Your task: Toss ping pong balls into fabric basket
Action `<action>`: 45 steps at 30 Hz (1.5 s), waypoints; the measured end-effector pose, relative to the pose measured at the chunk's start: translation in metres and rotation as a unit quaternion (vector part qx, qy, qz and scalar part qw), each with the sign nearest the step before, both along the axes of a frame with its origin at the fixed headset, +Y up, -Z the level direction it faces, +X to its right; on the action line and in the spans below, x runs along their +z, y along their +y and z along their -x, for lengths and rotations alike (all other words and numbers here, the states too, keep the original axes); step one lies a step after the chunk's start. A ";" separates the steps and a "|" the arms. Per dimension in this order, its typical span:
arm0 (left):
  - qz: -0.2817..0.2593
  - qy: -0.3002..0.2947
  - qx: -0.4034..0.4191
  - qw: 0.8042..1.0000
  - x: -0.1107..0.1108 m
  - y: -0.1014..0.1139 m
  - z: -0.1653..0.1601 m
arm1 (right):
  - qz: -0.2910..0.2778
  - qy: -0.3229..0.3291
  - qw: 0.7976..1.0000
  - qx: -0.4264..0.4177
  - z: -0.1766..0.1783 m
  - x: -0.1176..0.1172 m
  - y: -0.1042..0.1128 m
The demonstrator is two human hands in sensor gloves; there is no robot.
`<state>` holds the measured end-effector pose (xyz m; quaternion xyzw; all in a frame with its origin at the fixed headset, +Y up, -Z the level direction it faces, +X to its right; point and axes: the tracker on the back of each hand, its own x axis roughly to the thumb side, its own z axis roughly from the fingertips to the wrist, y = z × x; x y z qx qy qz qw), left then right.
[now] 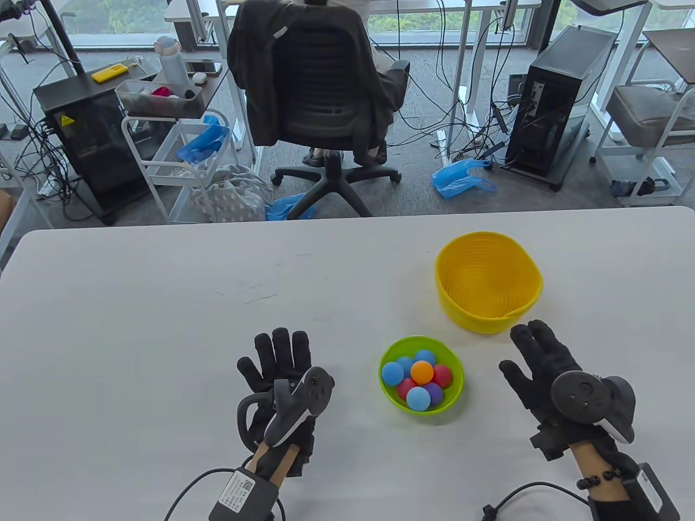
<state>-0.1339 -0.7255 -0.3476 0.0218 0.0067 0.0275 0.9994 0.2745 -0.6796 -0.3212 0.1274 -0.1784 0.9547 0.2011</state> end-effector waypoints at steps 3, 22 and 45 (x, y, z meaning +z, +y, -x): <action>-0.003 0.002 0.002 1.000 0.000 0.001 0.002 | -0.010 0.035 0.999 0.007 0.029 0.004 0.006; -0.017 -0.015 0.016 1.000 0.005 0.006 -0.001 | 0.023 0.071 0.961 0.268 0.174 0.013 -0.033; -0.028 -0.020 0.020 0.999 0.007 0.008 -0.004 | -0.017 0.062 0.978 0.199 0.163 0.014 -0.023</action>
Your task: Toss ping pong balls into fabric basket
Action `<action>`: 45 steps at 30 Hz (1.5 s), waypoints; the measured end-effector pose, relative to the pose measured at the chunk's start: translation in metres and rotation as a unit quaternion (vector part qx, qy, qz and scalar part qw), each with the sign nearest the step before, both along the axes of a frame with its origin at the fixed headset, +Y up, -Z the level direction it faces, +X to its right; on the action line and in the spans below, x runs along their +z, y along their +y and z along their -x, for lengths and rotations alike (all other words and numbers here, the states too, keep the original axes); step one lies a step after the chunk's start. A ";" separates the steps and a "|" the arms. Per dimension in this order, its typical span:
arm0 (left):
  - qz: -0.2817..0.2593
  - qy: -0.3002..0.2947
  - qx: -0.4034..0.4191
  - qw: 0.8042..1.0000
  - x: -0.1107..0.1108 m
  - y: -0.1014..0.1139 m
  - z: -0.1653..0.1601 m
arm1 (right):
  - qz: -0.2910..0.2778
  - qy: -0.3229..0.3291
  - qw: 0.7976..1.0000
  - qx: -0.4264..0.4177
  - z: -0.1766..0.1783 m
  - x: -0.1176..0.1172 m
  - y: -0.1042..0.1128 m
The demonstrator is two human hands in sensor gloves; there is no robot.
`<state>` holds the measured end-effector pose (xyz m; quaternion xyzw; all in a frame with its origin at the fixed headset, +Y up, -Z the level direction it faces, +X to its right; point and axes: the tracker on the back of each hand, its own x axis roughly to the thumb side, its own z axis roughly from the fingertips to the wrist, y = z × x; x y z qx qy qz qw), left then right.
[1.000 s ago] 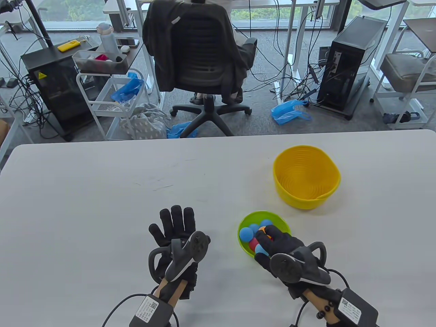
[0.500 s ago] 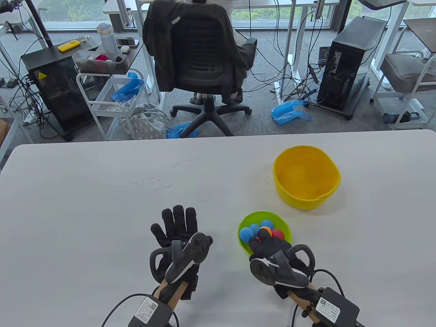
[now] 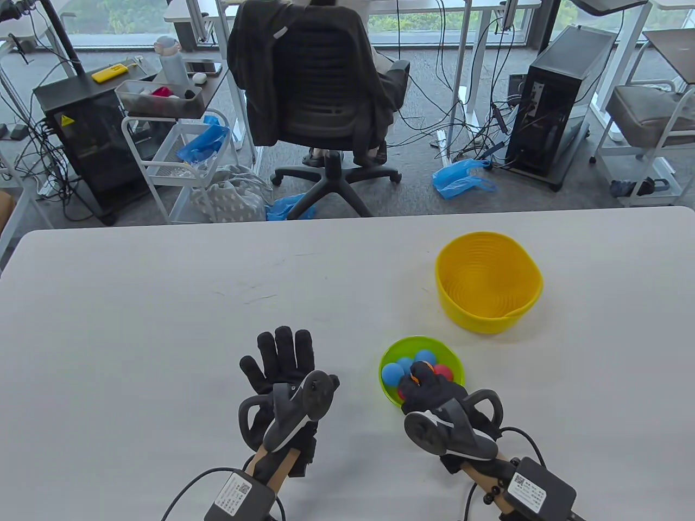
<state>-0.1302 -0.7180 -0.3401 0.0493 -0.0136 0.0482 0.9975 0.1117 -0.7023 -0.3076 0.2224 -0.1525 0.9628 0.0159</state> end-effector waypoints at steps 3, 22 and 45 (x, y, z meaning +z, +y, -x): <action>0.002 0.003 0.001 1.000 0.000 0.000 0.001 | 0.015 -0.004 0.996 -0.091 -0.019 -0.002 0.012; 0.030 0.017 0.006 0.999 -0.005 -0.005 0.002 | 0.207 -0.106 0.762 -0.605 -0.154 -0.084 -0.005; 0.039 0.012 0.030 0.999 -0.004 -0.002 0.006 | 0.102 -0.073 0.712 -0.690 -0.192 -0.085 0.021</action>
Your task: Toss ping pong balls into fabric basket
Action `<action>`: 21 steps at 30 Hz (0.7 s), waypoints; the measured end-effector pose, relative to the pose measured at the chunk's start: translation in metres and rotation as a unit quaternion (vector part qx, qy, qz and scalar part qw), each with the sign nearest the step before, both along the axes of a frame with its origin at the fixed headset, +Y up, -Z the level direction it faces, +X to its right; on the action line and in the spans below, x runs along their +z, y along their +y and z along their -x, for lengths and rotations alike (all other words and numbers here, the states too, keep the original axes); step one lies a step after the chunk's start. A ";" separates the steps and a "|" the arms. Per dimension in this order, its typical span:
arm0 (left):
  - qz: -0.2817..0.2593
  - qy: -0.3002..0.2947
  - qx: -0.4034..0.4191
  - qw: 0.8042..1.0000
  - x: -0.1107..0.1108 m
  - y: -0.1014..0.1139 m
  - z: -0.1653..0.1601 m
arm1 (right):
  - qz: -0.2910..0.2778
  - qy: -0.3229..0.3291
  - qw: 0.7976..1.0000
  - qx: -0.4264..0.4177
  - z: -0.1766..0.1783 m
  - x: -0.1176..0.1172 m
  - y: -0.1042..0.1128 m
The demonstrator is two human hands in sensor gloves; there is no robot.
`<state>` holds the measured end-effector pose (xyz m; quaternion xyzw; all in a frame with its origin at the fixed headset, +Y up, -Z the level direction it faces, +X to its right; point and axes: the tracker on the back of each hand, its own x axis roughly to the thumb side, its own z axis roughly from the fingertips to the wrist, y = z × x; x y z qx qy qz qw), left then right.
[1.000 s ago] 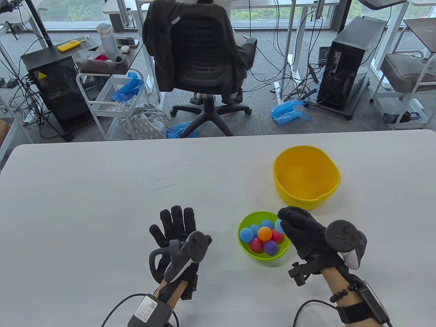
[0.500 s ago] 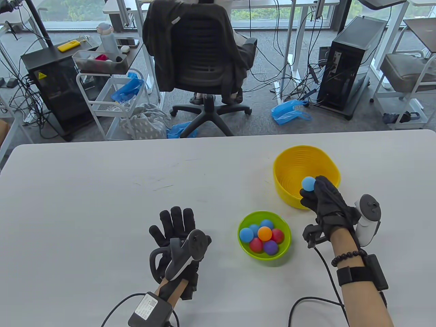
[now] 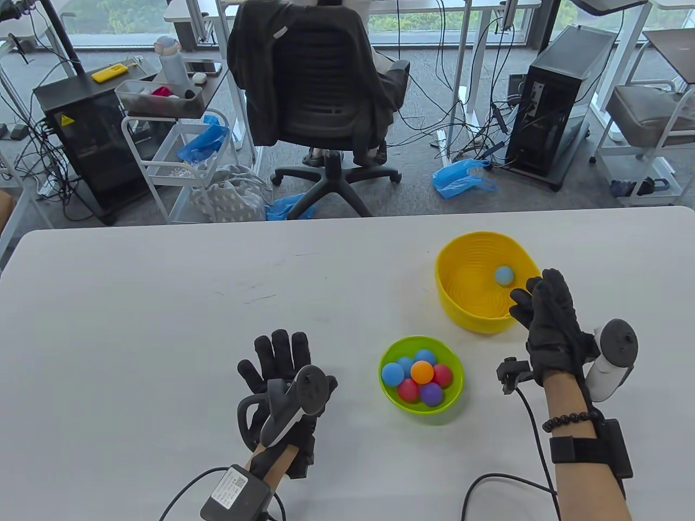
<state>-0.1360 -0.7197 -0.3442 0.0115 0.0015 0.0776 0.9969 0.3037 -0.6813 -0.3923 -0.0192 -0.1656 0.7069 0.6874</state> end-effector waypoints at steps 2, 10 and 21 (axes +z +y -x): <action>0.001 -0.001 0.004 1.000 0.000 0.000 0.000 | -0.018 -0.006 0.998 0.055 0.005 0.004 0.008; 0.009 -0.012 0.009 1.000 0.000 -0.002 -0.003 | -0.071 0.021 0.948 0.310 0.049 0.023 0.016; 0.007 -0.021 0.020 1.000 0.003 0.004 -0.005 | -0.068 0.152 0.824 0.542 0.135 0.028 -0.010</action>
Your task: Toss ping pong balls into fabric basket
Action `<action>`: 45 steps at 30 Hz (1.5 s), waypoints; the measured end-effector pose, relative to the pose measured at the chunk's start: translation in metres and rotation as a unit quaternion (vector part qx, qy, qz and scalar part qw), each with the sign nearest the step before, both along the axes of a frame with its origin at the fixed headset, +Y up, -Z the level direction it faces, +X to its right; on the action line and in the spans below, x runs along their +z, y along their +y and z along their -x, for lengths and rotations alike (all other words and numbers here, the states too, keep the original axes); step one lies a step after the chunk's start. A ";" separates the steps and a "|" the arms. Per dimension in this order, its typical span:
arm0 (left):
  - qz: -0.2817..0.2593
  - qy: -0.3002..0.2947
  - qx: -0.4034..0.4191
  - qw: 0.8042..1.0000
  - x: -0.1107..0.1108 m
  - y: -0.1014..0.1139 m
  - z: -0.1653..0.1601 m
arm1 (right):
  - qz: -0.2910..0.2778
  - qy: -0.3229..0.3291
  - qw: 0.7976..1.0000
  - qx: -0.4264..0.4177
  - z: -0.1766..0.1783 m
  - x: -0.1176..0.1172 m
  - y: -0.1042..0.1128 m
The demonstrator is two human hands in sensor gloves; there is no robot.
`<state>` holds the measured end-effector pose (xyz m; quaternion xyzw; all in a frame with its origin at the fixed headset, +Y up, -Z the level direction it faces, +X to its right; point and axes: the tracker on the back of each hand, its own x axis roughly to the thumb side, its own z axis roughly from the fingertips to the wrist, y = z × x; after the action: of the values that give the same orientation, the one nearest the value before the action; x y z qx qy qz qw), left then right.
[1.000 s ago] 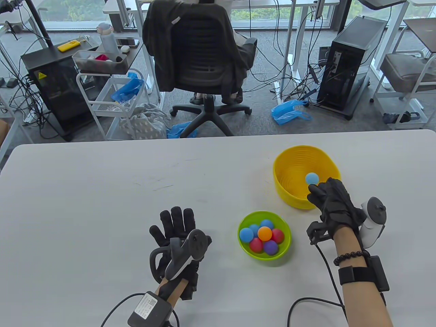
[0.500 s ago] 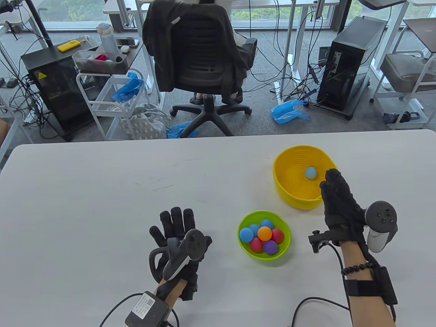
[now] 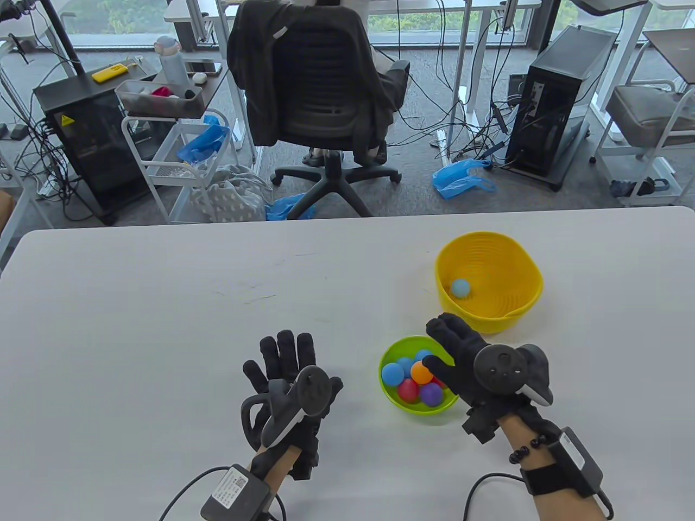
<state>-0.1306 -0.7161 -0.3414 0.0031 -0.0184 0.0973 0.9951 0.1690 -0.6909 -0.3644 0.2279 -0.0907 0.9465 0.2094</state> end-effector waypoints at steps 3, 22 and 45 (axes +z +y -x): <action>-0.005 0.001 0.003 1.000 0.002 0.003 0.000 | 0.008 0.013 0.996 0.086 0.016 0.001 -0.012; -0.030 0.011 0.010 0.999 0.009 0.010 0.003 | 0.004 -0.003 0.984 0.181 0.040 -0.003 -0.036; -0.024 0.011 0.028 0.999 0.011 0.006 0.002 | -0.042 -0.016 0.999 0.001 0.003 -0.002 -0.008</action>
<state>-0.1328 -0.7104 -0.3305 0.0289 -0.0095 0.1242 0.9918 0.1656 -0.6994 -0.3663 0.2212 -0.1331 0.9458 0.1971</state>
